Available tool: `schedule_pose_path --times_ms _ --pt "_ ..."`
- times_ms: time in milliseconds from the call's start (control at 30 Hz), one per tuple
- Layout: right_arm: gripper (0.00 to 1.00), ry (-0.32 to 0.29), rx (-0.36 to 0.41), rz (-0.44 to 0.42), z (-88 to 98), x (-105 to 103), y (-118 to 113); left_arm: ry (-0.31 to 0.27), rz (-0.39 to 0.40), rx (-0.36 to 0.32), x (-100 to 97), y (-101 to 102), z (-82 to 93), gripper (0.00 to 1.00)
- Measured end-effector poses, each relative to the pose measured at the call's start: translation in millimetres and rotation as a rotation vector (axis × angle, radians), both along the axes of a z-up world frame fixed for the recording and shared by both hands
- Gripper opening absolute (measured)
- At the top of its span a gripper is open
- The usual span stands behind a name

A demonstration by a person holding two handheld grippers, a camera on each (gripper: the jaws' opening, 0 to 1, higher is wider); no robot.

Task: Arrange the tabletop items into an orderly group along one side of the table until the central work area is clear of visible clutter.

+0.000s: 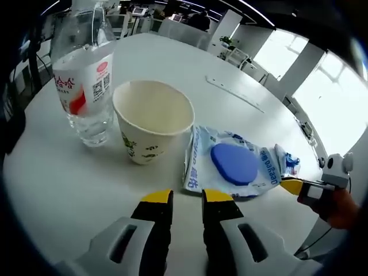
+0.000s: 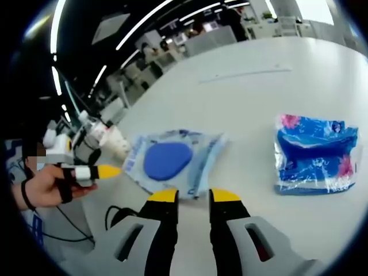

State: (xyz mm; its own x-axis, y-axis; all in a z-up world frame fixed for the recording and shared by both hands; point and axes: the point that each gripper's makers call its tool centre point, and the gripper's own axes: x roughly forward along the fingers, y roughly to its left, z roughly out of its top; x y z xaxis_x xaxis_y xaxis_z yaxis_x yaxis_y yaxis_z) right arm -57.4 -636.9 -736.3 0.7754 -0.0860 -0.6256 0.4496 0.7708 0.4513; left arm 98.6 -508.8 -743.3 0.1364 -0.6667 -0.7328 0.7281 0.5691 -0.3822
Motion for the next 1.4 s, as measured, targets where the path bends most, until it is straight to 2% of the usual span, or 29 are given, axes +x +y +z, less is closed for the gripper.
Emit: schedule_pose_path --times_ms 67,133,367,533,667,833,1067,1200,1400 --pt "0.18 -0.001 -0.004 0.000 1.2 -2.3 1.6 0.003 -0.018 0.028 -3.9 7.5 -1.3 0.16" --pt "0.18 0.002 -0.005 0.001 1.6 -5.2 3.8 0.007 -0.017 0.008 -6.4 9.7 2.5 0.20" --pt "0.19 0.001 -0.004 -0.005 5.6 -18.1 14.2 -0.023 -0.062 0.024 -17.3 32.3 11.4 0.22" --pt "0.19 0.006 -0.005 -0.007 7.4 -27.3 20.0 -0.026 -0.091 0.028 -20.5 46.9 7.9 0.22" --pt "0.18 0.009 -0.014 -0.013 9.6 -40.2 23.2 -0.031 -0.119 0.042 -26.3 58.5 7.4 0.23" --pt "0.18 0.025 -0.026 -0.016 10.5 -59.0 26.7 -0.043 -0.156 0.032 -39.2 63.3 17.0 0.23" --pt "0.18 0.027 -0.031 -0.081 11.3 -86.6 21.4 -0.047 -0.234 0.007 -64.9 50.8 31.3 0.21" --pt "0.18 0.032 -0.035 -0.121 11.5 -104.0 15.8 -0.044 -0.293 -0.014 -82.6 31.9 39.0 0.21" --pt "0.17 0.036 -0.049 -0.195 15.7 -128.4 -4.9 -0.054 -0.381 -0.035 -103.5 2.3 47.0 0.20"
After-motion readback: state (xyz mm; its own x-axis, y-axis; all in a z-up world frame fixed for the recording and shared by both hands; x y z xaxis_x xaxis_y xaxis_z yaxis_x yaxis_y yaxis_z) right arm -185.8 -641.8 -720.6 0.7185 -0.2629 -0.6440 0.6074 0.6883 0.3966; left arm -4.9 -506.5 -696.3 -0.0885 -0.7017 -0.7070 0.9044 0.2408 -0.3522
